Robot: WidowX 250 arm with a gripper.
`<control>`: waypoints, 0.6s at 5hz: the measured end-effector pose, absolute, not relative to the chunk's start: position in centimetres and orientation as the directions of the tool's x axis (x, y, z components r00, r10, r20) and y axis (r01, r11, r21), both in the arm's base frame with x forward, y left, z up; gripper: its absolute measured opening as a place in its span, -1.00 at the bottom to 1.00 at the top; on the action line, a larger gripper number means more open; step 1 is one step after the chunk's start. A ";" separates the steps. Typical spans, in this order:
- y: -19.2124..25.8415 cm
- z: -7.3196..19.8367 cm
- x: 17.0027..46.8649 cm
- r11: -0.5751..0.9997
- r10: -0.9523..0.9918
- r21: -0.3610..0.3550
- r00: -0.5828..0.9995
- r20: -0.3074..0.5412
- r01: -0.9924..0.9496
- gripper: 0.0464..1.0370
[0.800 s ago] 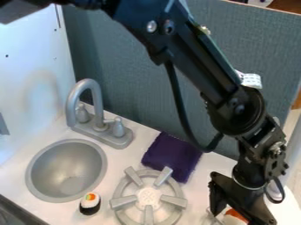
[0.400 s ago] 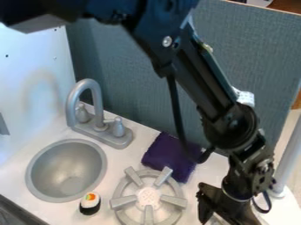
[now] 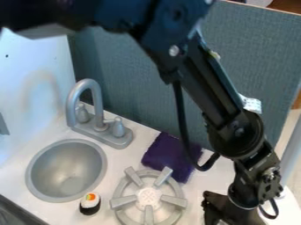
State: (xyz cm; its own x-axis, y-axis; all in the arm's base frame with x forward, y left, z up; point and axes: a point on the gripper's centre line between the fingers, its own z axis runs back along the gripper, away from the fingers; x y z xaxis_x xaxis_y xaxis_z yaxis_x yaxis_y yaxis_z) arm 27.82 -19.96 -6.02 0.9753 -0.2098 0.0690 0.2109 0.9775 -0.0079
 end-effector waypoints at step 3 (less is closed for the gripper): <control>-21.3 -8.3 29.1 0.970 -0.241 0.007 0.970 -0.015 0.241 0.87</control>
